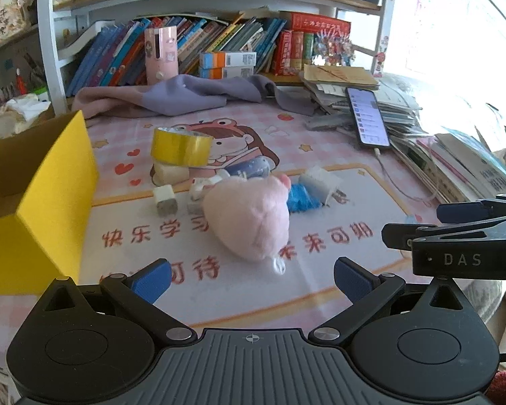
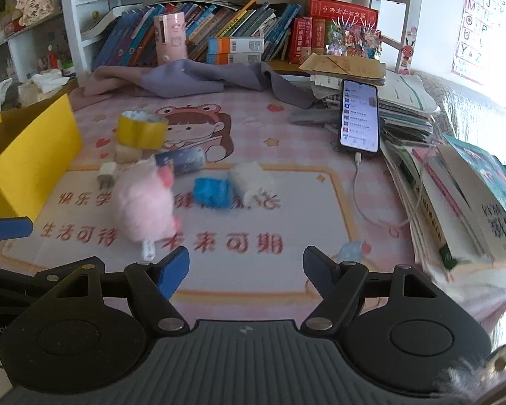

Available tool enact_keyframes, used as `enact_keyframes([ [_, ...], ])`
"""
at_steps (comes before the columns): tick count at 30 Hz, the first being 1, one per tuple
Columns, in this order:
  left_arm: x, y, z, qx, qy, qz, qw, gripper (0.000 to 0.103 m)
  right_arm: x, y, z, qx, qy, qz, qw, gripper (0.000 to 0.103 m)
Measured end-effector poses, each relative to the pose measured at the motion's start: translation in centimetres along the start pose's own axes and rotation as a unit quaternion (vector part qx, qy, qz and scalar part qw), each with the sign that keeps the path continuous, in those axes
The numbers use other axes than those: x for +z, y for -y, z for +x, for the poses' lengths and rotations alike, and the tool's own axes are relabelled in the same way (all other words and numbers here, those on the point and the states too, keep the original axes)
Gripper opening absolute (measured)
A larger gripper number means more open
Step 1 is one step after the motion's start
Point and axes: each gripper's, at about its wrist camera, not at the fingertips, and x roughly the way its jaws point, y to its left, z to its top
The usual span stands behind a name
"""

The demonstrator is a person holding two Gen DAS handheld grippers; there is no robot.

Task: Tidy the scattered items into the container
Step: 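Grasp the pink plush pig with the left tool while the right tool grasps the white charger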

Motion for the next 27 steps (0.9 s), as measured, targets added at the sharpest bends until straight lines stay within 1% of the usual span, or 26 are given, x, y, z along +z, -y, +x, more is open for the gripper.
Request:
enact_keyframes([
  [6, 1.9, 0.9, 2.7, 0.022, -0.019, -0.014, 0.9995, 0.103, 2.4, 2.2, 2.7, 0.013, -0.007, -0.007, 1.000, 0.074],
  [8, 2.3, 1.1, 3.3, 0.029, -0.023, -0.019, 0.9991, 0.103, 3.0, 2.7, 3.7, 0.012, -0.013, -0.012, 1.000, 0.074],
  [12, 3.1, 1.2, 4.7, 0.043, -0.031, -0.031, 0.9981, 0.103, 4.0, 3.5, 5.3, 0.024, -0.019, -0.018, 0.999, 0.074],
  [20, 4.0, 1.4, 7.3, 0.060, -0.055, -0.048, 0.9955, 0.103, 5.5, 4.2, 8.1, 0.028, -0.033, -0.043, 0.998, 0.074],
  [27, 4.4, 1.6, 9.2, 0.064, -0.068, -0.056, 0.9940, 0.103, 6.4, 4.0, 10.5, 0.039, -0.051, -0.067, 0.996, 0.074],
])
